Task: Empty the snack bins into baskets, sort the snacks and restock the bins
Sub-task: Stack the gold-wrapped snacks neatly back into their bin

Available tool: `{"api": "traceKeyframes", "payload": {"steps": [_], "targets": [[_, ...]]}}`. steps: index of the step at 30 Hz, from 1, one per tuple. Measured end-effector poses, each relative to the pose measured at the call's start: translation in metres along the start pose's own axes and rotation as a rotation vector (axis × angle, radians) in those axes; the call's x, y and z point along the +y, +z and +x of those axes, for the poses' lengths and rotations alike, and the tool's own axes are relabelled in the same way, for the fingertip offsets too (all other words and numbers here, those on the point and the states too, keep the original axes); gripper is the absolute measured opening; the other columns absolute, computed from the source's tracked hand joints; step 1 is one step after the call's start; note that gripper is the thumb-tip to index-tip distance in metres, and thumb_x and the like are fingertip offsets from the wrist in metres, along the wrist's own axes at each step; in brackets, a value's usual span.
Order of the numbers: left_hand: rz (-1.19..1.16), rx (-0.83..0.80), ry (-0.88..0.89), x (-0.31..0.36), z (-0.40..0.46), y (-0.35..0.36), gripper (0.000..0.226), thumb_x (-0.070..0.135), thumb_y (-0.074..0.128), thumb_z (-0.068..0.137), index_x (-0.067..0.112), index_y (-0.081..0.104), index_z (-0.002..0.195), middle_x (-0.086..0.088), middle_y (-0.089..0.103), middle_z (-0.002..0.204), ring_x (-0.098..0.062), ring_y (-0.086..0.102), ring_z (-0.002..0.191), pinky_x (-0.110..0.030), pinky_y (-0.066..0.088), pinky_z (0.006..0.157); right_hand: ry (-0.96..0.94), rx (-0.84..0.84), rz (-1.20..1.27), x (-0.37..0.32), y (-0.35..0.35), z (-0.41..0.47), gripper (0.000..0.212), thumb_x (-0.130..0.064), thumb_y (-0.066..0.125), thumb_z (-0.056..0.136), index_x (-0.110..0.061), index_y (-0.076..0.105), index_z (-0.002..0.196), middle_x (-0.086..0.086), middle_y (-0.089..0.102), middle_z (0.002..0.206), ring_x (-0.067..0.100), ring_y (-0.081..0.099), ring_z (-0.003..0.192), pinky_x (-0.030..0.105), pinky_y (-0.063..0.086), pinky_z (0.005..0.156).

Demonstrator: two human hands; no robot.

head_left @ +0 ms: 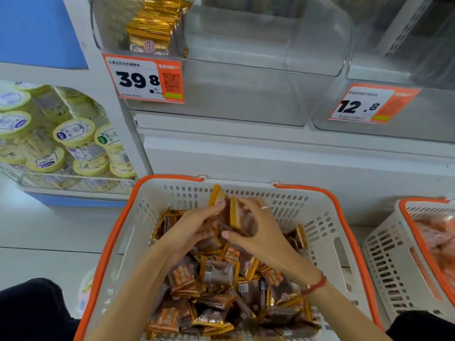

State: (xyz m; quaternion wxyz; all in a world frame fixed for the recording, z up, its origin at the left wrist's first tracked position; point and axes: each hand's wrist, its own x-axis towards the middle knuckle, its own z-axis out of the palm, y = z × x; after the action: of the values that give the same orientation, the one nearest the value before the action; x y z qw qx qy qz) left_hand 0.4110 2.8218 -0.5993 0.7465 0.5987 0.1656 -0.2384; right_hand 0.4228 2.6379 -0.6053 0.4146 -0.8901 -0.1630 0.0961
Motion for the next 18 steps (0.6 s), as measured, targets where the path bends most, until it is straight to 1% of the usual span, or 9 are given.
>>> {"api": "traceKeyframes", "payload": {"steps": [2,6,8,10,12,14,15,16,18], "targets": [[-0.037,0.029,-0.005,-0.005,0.004,-0.003,0.039,0.044,0.064,0.088,0.021,0.068,0.118,-0.006,0.067,0.12,-0.02,0.06,0.11,-0.031,0.05,0.097,0.028,-0.119,0.065,0.006,0.003,-0.002,0.066,-0.049,0.07,0.083,-0.036,0.042,0.141,-0.015,0.038,0.127,0.005,0.037,0.123,0.029,0.04,0.103],[-0.097,-0.072,-0.013,-0.016,0.006,0.007,0.049,0.051,0.049,0.094,0.028,0.051,0.138,0.0,0.064,0.129,-0.019,0.06,0.119,-0.04,0.04,0.11,0.054,0.0,-0.025,0.01,0.01,-0.003,0.074,-0.065,0.066,0.076,-0.034,0.045,0.14,-0.014,0.043,0.122,0.004,0.044,0.117,0.03,0.047,0.098],[-0.05,-0.122,-0.032,-0.018,0.007,0.017,0.054,0.057,0.046,0.093,0.032,0.046,0.14,0.0,0.062,0.131,-0.017,0.064,0.113,-0.037,0.045,0.105,0.118,0.083,-0.108,0.009,0.012,-0.001,0.081,-0.075,0.064,0.068,-0.036,0.048,0.137,-0.011,0.046,0.118,0.005,0.046,0.113,0.028,0.048,0.093],[0.063,-0.115,-0.053,-0.017,0.005,0.026,0.06,0.058,0.058,0.084,0.033,0.046,0.137,-0.004,0.065,0.126,-0.016,0.066,0.108,-0.028,0.052,0.091,0.121,0.131,-0.164,0.008,0.013,0.001,0.08,-0.076,0.059,0.063,-0.037,0.051,0.133,-0.01,0.049,0.113,0.007,0.047,0.11,0.03,0.049,0.091],[0.144,-0.039,-0.05,-0.02,0.007,0.028,0.048,0.041,0.068,0.085,0.027,0.054,0.128,-0.003,0.068,0.117,-0.014,0.067,0.102,-0.021,0.055,0.079,0.113,0.052,-0.049,0.007,0.012,0.003,0.07,-0.063,0.07,0.064,-0.041,0.053,0.128,-0.015,0.051,0.108,0.005,0.05,0.108,0.027,0.048,0.091],[0.122,0.069,-0.032,-0.023,0.011,0.019,0.021,0.028,0.064,0.092,0.024,0.062,0.112,0.0,0.071,0.108,-0.008,0.069,0.092,-0.017,0.054,0.071,0.16,-0.184,0.145,0.003,0.003,0.003,0.073,-0.045,0.082,0.07,-0.043,0.044,0.132,-0.027,0.047,0.118,-0.006,0.047,0.112,0.013,0.04,0.095],[0.085,0.119,-0.023,-0.025,0.012,0.012,0.016,0.026,0.062,0.094,0.022,0.063,0.108,0.0,0.071,0.105,-0.008,0.069,0.088,-0.017,0.054,0.071,0.19,-0.282,0.193,0.004,-0.002,0.005,0.076,-0.041,0.08,0.074,-0.04,0.04,0.139,-0.028,0.045,0.125,-0.008,0.045,0.115,0.013,0.036,0.098],[0.03,0.171,-0.023,-0.025,0.014,0.006,0.017,0.026,0.06,0.095,0.017,0.064,0.109,-0.002,0.072,0.103,-0.011,0.069,0.087,-0.02,0.053,0.074,0.213,-0.31,0.203,0.006,-0.005,0.006,0.072,-0.039,0.076,0.08,-0.035,0.04,0.142,-0.025,0.045,0.13,-0.006,0.047,0.116,0.018,0.038,0.099],[-0.05,0.26,-0.025,-0.026,0.018,-0.003,0.022,0.03,0.057,0.096,0.016,0.062,0.113,-0.002,0.071,0.102,-0.014,0.067,0.091,-0.025,0.051,0.079,0.218,-0.166,0.211,0.009,-0.002,0.008,0.047,-0.03,0.069,0.088,-0.029,0.056,0.133,-0.015,0.06,0.122,0.004,0.06,0.104,0.026,0.049,0.093]]}}
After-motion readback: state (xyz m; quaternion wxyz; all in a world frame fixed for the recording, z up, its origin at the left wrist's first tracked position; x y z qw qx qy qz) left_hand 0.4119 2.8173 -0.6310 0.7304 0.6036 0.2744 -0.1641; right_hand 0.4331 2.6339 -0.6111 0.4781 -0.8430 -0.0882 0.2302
